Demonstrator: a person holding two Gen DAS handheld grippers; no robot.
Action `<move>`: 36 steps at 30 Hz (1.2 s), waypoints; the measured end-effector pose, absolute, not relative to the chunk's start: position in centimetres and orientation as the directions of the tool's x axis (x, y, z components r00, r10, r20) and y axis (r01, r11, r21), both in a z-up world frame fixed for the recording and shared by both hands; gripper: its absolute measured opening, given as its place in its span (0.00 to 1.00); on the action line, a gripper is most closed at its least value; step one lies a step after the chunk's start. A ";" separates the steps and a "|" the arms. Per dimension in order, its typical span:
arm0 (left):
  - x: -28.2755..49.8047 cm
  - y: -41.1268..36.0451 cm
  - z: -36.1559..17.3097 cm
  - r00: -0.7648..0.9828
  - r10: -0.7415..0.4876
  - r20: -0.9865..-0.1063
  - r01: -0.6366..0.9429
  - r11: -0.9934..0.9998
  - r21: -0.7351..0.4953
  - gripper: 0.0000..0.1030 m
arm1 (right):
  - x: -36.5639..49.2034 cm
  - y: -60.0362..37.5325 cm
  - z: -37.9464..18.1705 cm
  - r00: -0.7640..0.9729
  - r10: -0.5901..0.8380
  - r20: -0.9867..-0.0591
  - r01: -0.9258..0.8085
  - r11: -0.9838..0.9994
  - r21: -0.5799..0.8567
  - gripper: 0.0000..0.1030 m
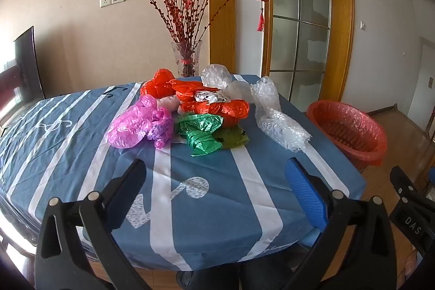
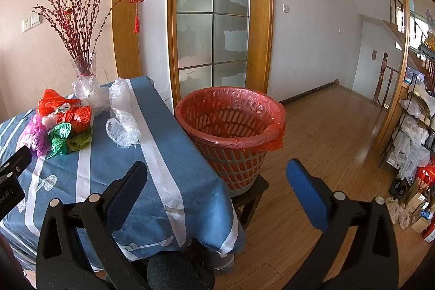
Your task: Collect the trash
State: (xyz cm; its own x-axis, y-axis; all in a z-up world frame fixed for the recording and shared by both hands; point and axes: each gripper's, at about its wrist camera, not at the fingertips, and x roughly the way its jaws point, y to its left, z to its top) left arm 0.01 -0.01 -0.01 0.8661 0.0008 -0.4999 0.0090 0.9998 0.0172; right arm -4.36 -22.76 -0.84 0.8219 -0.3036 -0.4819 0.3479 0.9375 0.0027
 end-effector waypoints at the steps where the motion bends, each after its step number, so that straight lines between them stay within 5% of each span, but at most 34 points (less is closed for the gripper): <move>1: 0.0 0.0 0.0 0.866 0.001 -0.500 0.009 1.000 0.017 0.96 | -4.4 -22.8 -0.8 0.822 -0.304 -0.482 0.348 0.938 0.003 0.98; 36: -0.6 -0.2 0.0 0.863 -0.001 -0.505 0.009 1.000 0.015 0.96 | -4.3 -22.6 -0.9 0.821 -0.303 -0.483 0.348 0.937 0.003 0.98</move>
